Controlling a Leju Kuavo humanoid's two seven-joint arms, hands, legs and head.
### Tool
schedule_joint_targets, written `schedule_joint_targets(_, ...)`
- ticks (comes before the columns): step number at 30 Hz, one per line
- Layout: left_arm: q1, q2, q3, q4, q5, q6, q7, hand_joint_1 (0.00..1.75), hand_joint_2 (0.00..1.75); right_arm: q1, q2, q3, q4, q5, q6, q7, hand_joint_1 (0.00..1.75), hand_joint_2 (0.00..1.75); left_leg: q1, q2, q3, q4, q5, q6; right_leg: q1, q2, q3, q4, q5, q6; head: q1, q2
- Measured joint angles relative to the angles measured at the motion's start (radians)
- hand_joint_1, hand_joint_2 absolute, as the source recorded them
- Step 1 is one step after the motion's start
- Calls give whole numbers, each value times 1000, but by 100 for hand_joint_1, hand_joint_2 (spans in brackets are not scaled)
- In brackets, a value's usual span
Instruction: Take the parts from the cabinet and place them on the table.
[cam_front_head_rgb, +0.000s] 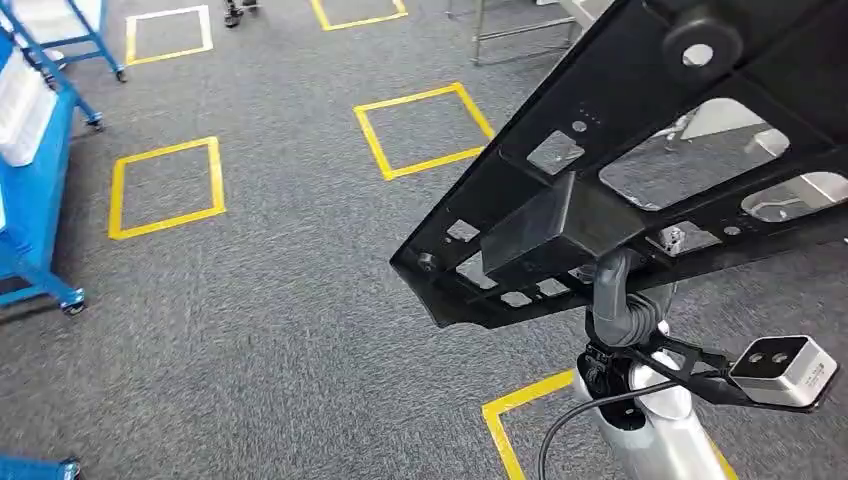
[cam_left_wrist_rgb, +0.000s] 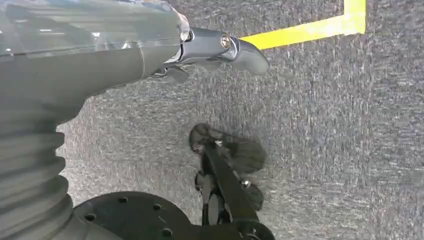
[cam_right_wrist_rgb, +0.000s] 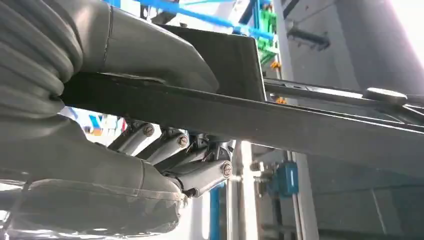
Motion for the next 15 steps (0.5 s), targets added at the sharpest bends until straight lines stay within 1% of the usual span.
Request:
schedule_joint_targets(1, -1, 0, 0, 0, 0, 0, 0, 0, 175, 0, 0, 0, 0, 0, 0, 0, 175, 175, 1, -29, 44, -99, 50, 4, -1, 13, 2, 2, -2, 3, 0, 0)
schedule_joint_targets(2, 0, 1, 0, 0, 0, 0, 0, 0, 175, 0, 0, 0, 0, 0, 0, 0, 175, 175, 2, -80, 63, -141, 42, 9, 2, 23, -1, 5, -3, 9, 1, 0)
schedule_joint_targets(3, 0, 1, 0, 1, 0, 1, -1, 0, 175, -2, 0, 0, 0, 0, 0, 0, 175, 175, 5, -76, 67, -159, 42, 10, 0, 31, -7, 10, -3, 14, 2, 0)
schedule_joint_targets(4, -3, 1, 0, 1, 0, 0, 0, 0, 175, -1, 0, 0, 0, 0, 0, 0, 175, 175, -1, -69, 68, -155, 41, 12, -5, 41, -12, 7, 0, 22, 1, 0)
schedule_joint_targets(5, -7, 1, 0, 1, 0, 0, 0, 0, 175, 1, 0, 0, 0, 0, 0, 0, 175, 175, -3, -60, 68, -154, 41, 17, -9, 52, -13, 5, 3, 30, 0, 0)
schedule_joint_targets(6, -9, 1, 0, 1, 0, 0, 0, 0, 175, 1, 0, 0, 0, 0, 0, 0, 175, 175, -2, -50, 70, -158, 44, 23, -8, 63, -14, 3, 5, 37, 1, 0)
schedule_joint_targets(7, -9, -3, 0, 1, 0, 0, 0, 0, 175, 3, -2, -2, 0, 0, 0, 0, 175, 175, 8, -31, 75, -171, 51, 33, -9, 57, -16, 11, -2, 39, 0, 0)
schedule_joint_targets(8, -7, -3, 0, 1, 0, 0, 0, 0, 175, 1, -2, -2, -1, 0, 0, 0, 175, 175, 6, -20, 77, -177, 53, 38, 0, 0, -31, 40, -24, 42, 7, 0)
schedule_joint_targets(9, -5, -2, 0, 1, 0, 0, 0, 0, 175, -2, -2, -2, -1, 0, 0, 0, 175, 175, 3, -6, 76, -177, 54, 41, -1, -46, -69, 117, -70, 46, 14, 0)
schedule_joint_targets(10, -3, -2, 0, 1, 0, 0, 0, 0, 175, -1, -2, -2, 0, 0, 0, 0, 175, 175, 2, 5, 76, -177, 53, 42, -3, -64, -107, 194, -105, 49, 14, 0)
schedule_joint_targets(11, -1, -2, 0, 1, 0, 0, 0, 0, 175, 2, -2, -1, 0, 0, 0, 0, 175, 175, 1, 18, 76, -176, 51, 43, -6, -72, -145, 273, -134, 52, 14, 0)
schedule_joint_targets(12, 0, -2, 0, 1, 0, 0, 0, 0, 175, 4, -2, -2, 0, 0, 0, 0, 175, 175, 0, 32, 75, -176, 50, 43, -9, -75, -172, 327, -144, 56, 14, 0)
schedule_joint_targets(13, 0, -2, 0, 1, 0, 0, 0, 0, 175, 5, -2, -2, 0, 0, 0, 0, 175, 175, 0, 44, 76, -176, 49, 42, -11, -77, -170, 320, -128, 58, 14, 0)
schedule_joint_targets(14, -1, -2, 0, 1, 0, 0, 0, 0, 175, 5, -2, -2, 0, 0, 0, 0, 175, 175, 0, 53, 77, -174, 47, 41, -12, -80, -146, 272, -97, 58, 14, 0)
schedule_joint_targets(15, -2, -2, 0, 1, 0, 0, 0, 0, 175, 4, -3, -2, 0, 0, 0, 0, 175, 175, 0, 64, 80, -173, 44, 38, -12, -89, -95, 176, -49, 56, 14, 0)
